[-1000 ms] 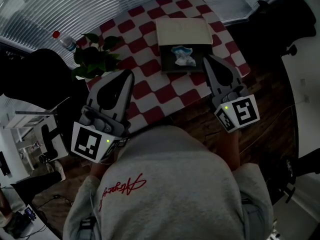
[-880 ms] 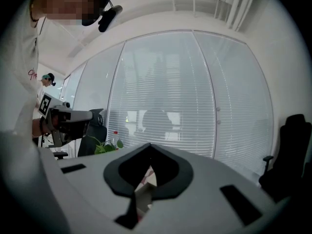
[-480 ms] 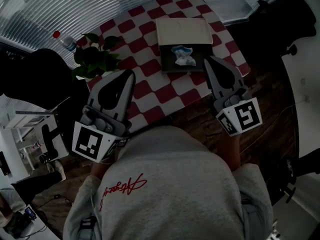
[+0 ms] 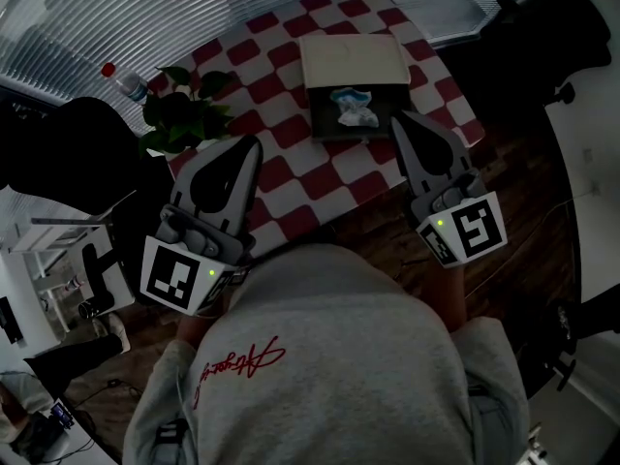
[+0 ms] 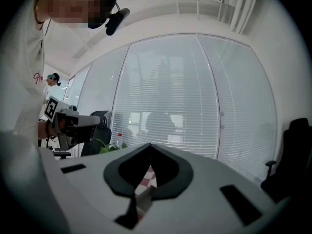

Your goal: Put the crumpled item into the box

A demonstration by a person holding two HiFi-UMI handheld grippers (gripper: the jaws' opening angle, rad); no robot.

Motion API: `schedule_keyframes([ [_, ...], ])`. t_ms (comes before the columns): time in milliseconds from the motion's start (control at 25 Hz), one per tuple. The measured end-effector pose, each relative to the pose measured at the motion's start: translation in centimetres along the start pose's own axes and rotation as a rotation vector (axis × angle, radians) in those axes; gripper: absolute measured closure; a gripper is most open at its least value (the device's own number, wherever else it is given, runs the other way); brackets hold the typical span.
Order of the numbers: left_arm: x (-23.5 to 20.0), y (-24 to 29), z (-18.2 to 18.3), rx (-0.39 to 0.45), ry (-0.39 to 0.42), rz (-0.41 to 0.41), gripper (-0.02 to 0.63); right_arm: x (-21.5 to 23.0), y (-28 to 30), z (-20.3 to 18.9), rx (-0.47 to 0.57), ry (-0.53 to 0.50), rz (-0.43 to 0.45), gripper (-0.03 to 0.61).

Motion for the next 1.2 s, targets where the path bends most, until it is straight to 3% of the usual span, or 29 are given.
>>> schedule_keyframes([
  [1200, 0.07, 0.53, 0.31, 0.005, 0.002, -0.001, 0.595, -0.27, 0.08, -0.28, -0.015, 0.003, 0.002, 0.569],
])
Point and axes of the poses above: the fingertips, and each gripper's own axes: y forward along the fingers, x to its right, z out of its top, the point moved 1 cm from there along -y, backward along the fingers, and after that the axes turned 1 degree about y, right-handed, at the moved point
